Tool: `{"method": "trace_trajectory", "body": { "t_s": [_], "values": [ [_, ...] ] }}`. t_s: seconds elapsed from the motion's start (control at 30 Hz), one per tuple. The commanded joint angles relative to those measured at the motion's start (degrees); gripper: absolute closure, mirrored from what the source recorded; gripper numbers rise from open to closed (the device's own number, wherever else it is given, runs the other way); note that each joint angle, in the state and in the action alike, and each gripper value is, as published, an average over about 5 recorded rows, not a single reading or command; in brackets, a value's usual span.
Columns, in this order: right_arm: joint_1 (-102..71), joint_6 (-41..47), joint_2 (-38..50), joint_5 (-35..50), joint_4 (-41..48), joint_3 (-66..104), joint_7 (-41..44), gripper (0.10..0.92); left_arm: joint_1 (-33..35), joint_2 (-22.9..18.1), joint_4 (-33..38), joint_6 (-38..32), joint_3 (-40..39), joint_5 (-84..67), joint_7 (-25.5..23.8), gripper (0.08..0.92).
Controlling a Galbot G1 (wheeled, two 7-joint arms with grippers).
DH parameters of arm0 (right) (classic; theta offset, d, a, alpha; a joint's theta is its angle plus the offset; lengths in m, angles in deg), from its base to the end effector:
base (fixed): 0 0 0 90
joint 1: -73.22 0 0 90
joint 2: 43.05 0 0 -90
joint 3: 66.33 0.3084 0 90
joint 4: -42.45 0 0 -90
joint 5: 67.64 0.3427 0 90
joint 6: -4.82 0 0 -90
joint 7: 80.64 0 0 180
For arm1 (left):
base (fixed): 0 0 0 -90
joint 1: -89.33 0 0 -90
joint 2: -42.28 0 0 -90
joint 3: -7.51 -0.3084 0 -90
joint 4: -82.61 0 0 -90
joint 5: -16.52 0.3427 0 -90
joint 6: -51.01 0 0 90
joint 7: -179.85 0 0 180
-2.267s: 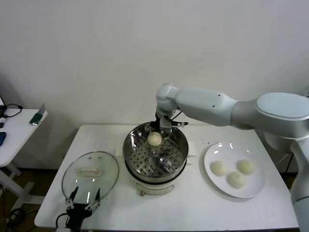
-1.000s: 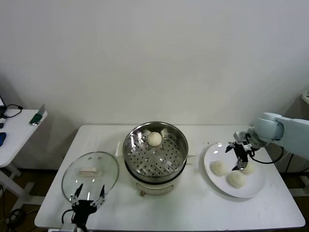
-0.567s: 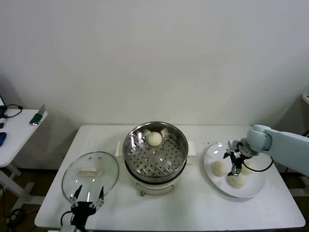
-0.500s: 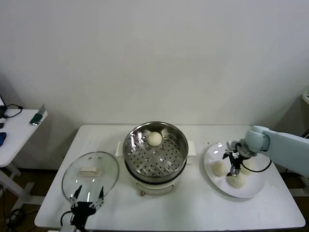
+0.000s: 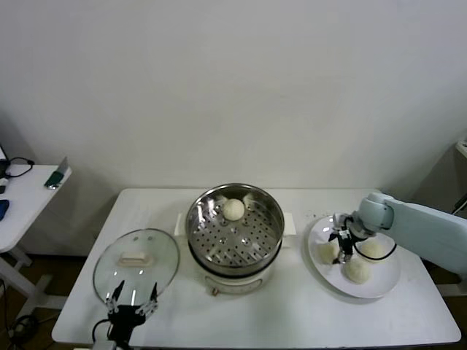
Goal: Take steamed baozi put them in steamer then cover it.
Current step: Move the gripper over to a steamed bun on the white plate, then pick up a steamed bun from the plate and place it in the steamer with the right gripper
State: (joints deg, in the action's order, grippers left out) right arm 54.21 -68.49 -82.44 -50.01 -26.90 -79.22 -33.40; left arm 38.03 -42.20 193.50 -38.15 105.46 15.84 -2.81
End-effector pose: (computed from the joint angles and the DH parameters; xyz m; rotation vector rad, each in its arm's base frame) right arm 0.4627 -0.1334 -0.2351 1.1763 -1.4503 1.1928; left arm 0.1343 0.0620 -0.3396 0.0422 -2.8145 -0.1894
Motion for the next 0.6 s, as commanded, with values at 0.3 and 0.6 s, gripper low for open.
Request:
{"method": "trace_trajectory", "body": {
  "t_s": [0.3,0.6],
  "values": [
    [7.5,-1.4,0.8,2.4,-1.7,-3.6,2.9,0.346,0.1,0.0,0.2,0.0,-0.2,0.2,0.0,0.177],
    [39.5,-2.7,-1.6,17.6,-7.3,-22.8,7.5,0.347,-0.3,0.4,0.2,0.1,-0.5,0.3,0.0,0.177]
  ]
}}
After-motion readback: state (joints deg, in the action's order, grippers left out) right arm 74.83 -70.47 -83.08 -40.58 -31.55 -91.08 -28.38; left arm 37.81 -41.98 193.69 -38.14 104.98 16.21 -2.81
